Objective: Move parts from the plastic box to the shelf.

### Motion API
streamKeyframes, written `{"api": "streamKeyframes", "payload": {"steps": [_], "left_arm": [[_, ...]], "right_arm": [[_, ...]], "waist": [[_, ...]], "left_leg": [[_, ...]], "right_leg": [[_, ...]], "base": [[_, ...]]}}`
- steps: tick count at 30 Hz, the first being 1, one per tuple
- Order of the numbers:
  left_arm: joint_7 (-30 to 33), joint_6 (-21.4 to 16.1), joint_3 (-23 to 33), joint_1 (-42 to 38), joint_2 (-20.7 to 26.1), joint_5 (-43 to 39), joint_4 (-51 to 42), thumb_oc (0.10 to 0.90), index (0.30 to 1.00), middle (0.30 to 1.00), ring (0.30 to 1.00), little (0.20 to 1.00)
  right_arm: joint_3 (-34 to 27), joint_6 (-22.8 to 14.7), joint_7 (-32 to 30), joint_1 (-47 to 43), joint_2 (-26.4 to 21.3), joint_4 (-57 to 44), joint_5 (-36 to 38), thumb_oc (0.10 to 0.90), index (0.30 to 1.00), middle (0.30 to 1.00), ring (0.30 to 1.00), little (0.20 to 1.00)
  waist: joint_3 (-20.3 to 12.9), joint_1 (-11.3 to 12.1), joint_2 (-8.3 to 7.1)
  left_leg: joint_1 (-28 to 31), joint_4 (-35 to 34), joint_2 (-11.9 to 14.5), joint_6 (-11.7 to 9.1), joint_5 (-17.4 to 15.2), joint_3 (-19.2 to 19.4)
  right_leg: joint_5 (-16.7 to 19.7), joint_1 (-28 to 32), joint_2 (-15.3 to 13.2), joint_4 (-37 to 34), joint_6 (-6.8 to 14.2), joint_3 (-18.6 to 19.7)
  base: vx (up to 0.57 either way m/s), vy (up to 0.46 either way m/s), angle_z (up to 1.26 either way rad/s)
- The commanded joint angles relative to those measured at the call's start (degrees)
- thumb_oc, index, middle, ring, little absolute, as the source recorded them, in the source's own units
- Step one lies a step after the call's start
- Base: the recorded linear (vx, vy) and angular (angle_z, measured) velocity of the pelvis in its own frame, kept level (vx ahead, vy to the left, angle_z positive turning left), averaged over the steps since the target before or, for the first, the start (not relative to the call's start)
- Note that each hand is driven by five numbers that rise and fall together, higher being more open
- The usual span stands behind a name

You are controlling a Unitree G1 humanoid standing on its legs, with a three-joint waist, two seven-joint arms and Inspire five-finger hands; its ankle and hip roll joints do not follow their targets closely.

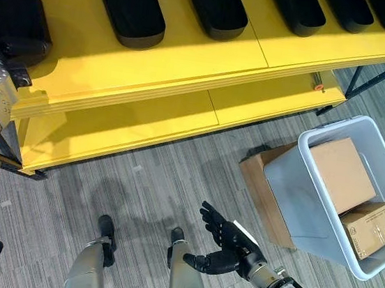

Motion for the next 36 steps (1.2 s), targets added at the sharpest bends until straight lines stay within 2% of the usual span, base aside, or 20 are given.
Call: {"api": "streamKeyframes", "payload": {"steps": [1, 3, 4, 5, 6, 7, 11, 12, 26, 36], "left_arm": [[0.46, -1.89, -5.14, -5.3, 4.11, 16.33, -1.29, 0.9, 1.0, 1.0, 1.0, 1.0], [0.88, -1.89, -6.64, -5.69, 4.45, 18.87, -1.48, 0.9, 1.0, 1.0, 1.0, 1.0], [1.35, -1.47, -10.51, -6.34, 5.09, 25.46, -3.09, 0.9, 1.0, 1.0, 1.0, 1.0], [1.43, -1.44, -11.89, -6.49, 5.59, 27.9, -3.44, 0.9, 1.0, 1.0, 1.0, 1.0], [1.43, -1.44, -11.93, -6.54, 5.59, 27.93, -3.42, 0.9, 1.0, 1.0, 1.0, 1.0], [1.63, -0.7, -16.8, -7.0, 6.58, 36.46, -5.4, 0.9, 1.0, 1.0, 1.0, 1.0], [1.36, 0.28, -22.94, -7.28, 7.91, 47.15, -7.03, 0.9, 1.0, 1.0, 1.0, 1.0], [1.08, 0.72, -26.43, -7.24, 9.0, 53.48, -8.77, 0.9, 1.0, 1.0, 1.0, 1.0], [-2.77, -0.22, -29.96, -7.19, 12.07, 57.88, -6.29, 0.9, 1.0, 1.0, 1.0, 1.0], [-7.54, -1.2, -29.22, -5.81, 13.18, 55.55, -3.07, 0.9, 1.0, 1.0, 1.0, 1.0]], "right_arm": [[-3.54, -4.89, 1.32, 0.15, -1.92, -2.28, 3.83, 0.9, 1.0, 1.0, 1.0, 1.0], [-3.55, -5.04, 1.47, -0.02, -1.65, -2.12, 4.05, 0.9, 1.0, 1.0, 1.0, 1.0], [-3.77, -5.49, 1.8, 0.0, -1.67, -2.39, 4.42, 0.9, 1.0, 1.0, 1.0, 1.0], [-3.86, -5.64, 1.96, 0.04, -1.6, -2.31, 4.6, 0.9, 1.0, 1.0, 1.0, 1.0], [-3.84, -5.65, 1.96, 0.02, -1.56, -2.29, 4.6, 0.9, 1.0, 1.0, 1.0, 1.0], [-4.63, -6.26, 2.42, 0.26, -1.95, -3.17, 4.8, 0.9, 1.0, 1.0, 1.0, 1.0], [-5.13, -6.85, 2.66, 0.45, -2.27, -3.93, 5.07, 0.9, 1.0, 1.0, 1.0, 1.0], [-5.43, -7.05, 2.81, 0.51, -2.71, -4.46, 5.5, 0.9, 1.0, 1.0, 1.0, 1.0], [-5.63, -6.71, 3.41, 0.69, -3.06, -4.81, 6.0, 0.9, 1.0, 1.0, 1.0, 1.0], [-6.09, -5.62, 4.19, 0.91, -2.57, -4.65, 5.89, 0.9, 1.0, 1.0, 1.0, 1.0]], "waist": [[-1.4, 0.58, 0.49], [-1.33, 0.67, 0.38], [-1.29, 0.8, 0.61], [-1.21, 0.86, 0.65], [-1.2, 0.87, 0.61], [-0.87, 1.15, 0.92], [-0.4, 1.48, 1.13], [-0.12, 1.65, 1.38], [0.2, 2.08, 1.97], [0.11, 1.97, 2.2]], "left_leg": [[1.37, 6.29, 4.85, -3.6, -7.91, -0.08], [1.29, 6.44, 4.89, -3.59, -7.91, -0.02], [1.26, 6.35, 4.86, -3.53, -7.81, -0.1], [1.23, 6.37, 4.88, -3.53, -7.75, -0.13], [1.22, 6.38, 4.88, -3.53, -7.75, -0.13], [1.21, 6.43, 4.84, -3.5, -7.73, -0.33], [1.48, 6.1, 4.67, -3.52, -7.65, -0.42], [1.51, 6.16, 4.64, -3.56, -7.62, -0.45], [1.42, 6.33, 4.59, -3.47, -7.57, -0.64], [1.35, 6.52, 4.62, -3.48, -7.61, -0.55]], "right_leg": [[2.26, -2.19, -1.39, -1.44, -2.3, -1.1], [2.18, -2.3, -1.43, -1.25, -2.31, -1.17], [2.12, -2.37, -1.46, -1.15, -2.28, -1.21], [2.08, -2.45, -1.5, -1.03, -2.26, -1.27], [2.07, -2.46, -1.51, -1.02, -2.26, -1.27], [1.88, -2.37, -1.66, -0.67, -2.24, -1.49], [1.68, -1.94, -1.83, -0.66, -2.17, -1.67], [1.62, -1.76, -1.91, -0.61, -2.09, -1.81], [1.77, -1.68, -2.26, -0.56, -1.97, -2.12], [1.82, -1.65, -2.39, -0.57, -1.89, -2.18]], "base": [[0.0, 0.0, 0.0], [0.0, 0.0, 0.0], [0.0, 0.0, 0.0], [0.0, 0.0, 0.0], [0.0, 0.0, 0.0], [0.0, 0.0, 0.0], [0.0, 0.0, 0.0], [0.0, 0.0, 0.0], [0.0, -0.003, 0.02], [0.0, 0.0, 0.0]]}}
